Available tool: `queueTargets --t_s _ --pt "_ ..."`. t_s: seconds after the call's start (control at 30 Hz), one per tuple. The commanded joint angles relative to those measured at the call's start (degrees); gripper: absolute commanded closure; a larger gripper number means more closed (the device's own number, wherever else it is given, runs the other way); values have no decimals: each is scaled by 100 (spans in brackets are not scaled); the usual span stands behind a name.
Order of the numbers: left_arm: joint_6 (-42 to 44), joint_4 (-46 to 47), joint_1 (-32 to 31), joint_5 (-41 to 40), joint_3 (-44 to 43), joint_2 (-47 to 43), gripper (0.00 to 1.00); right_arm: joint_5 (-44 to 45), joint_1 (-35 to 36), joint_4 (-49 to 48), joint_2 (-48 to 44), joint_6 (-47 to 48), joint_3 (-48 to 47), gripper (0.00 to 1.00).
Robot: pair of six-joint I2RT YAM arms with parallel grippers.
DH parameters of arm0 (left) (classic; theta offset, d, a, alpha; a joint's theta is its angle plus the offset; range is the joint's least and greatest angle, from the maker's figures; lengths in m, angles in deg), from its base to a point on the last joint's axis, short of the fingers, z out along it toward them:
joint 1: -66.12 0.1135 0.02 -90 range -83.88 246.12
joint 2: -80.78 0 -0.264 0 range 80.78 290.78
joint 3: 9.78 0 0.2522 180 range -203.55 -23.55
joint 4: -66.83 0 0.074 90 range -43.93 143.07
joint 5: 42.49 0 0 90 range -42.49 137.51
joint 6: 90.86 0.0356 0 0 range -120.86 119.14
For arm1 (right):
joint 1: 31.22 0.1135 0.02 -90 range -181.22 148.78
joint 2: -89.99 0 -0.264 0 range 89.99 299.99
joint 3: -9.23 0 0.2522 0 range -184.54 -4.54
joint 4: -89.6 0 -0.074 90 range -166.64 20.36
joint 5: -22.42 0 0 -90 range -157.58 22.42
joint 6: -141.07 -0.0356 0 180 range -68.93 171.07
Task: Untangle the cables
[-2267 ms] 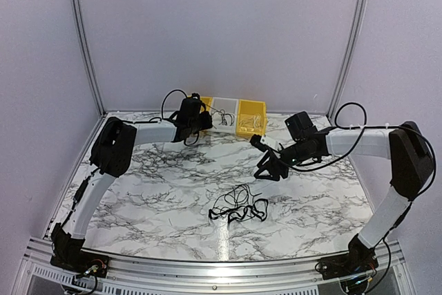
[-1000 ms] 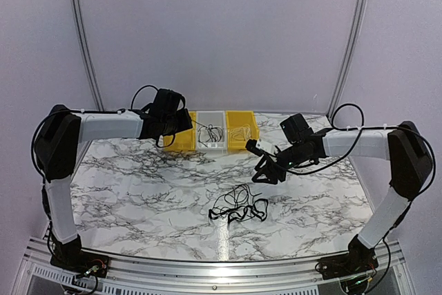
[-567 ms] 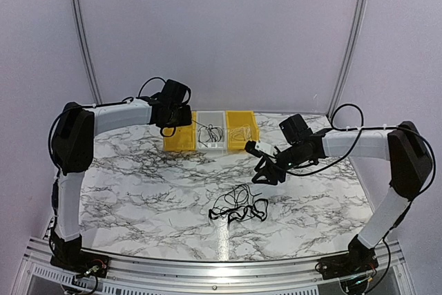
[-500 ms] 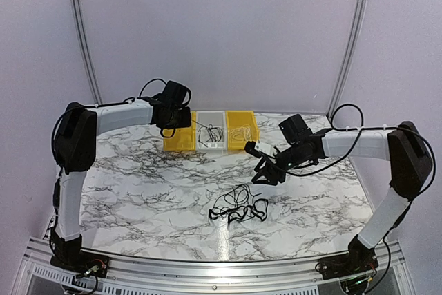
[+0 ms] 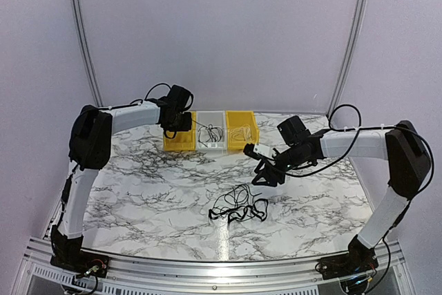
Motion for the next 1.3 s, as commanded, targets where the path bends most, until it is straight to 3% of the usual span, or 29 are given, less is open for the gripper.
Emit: queueTargets --t_s 0.0,0.13,0.2,0.5,1.03,1.1,1.27 --pt "326 -124 45 149 -522 308 75 70 59 105 106 89 -235 48" --pt "430 -53 37 239 -717 364 96 104 62 115 133 106 -236 48" --pt "458 39 7 220 -627 204 100 135 62 115 137 129 -236 48" --pt "564 529 -427 492 -119 -354 100 178 116 189 266 183 -288 49" --pt "32 529 -536 1362 -753 502 100 290 176 229 179 247 -289 49" --pt "39 479 -529 1304 -755 443 94 274 184 233 181 237 -291 49" --pt "172 294 -501 948 -627 4 68 164 184 264 140 193 -331 49"
